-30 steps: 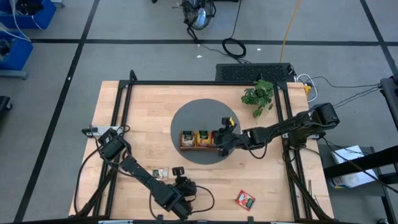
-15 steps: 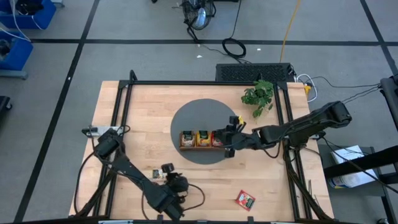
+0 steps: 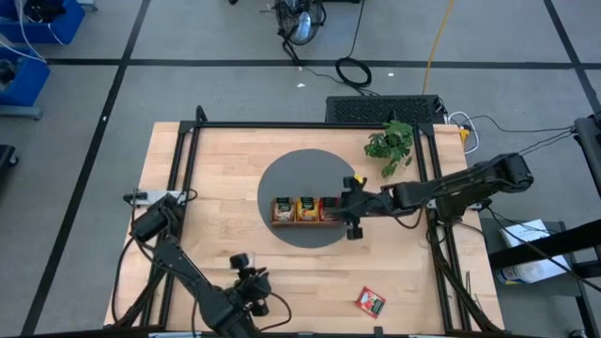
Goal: Pick & Place Tea
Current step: Put the red tea bag into the right section of the wooden organizer
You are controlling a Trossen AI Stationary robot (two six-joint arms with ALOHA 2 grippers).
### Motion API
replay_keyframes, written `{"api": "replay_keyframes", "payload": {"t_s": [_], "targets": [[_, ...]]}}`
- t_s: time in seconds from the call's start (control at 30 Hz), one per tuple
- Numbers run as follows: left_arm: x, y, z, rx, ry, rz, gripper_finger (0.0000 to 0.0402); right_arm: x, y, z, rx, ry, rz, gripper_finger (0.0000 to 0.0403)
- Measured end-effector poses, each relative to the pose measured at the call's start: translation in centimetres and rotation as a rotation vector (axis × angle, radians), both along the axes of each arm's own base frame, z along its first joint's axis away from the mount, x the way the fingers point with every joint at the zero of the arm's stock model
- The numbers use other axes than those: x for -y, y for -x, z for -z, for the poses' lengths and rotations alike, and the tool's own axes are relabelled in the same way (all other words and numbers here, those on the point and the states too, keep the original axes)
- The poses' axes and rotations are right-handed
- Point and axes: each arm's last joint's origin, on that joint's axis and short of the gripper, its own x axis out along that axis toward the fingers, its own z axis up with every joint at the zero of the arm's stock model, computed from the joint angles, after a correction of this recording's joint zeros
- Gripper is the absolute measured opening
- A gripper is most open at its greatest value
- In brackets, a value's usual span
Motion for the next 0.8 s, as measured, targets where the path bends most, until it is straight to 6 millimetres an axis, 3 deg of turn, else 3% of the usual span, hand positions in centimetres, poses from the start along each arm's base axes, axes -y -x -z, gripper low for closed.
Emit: {"api": "replay_keyframes", "payload": {"t_s": [0.2,0.47,0.8], "targets": [[-0.2,-0.2,0.0,0.0,-0.004,-0.003,0.0072,1.8,-0.1,0.5,-0.049,-0.125,0.003,0.0125],[-0.2,-0.2,0.0,0.0,-0.005,-0.002,0.0072,2.0,-0.5,1.8,-0.109,-0.099,0.02,0.0123],[-0.4,-0.4,0.0,0.0,-0.004,-0.009,0.0072,1.6,-1.3,3.0,-0.123,-0.059,0.001,0.0055]]}}
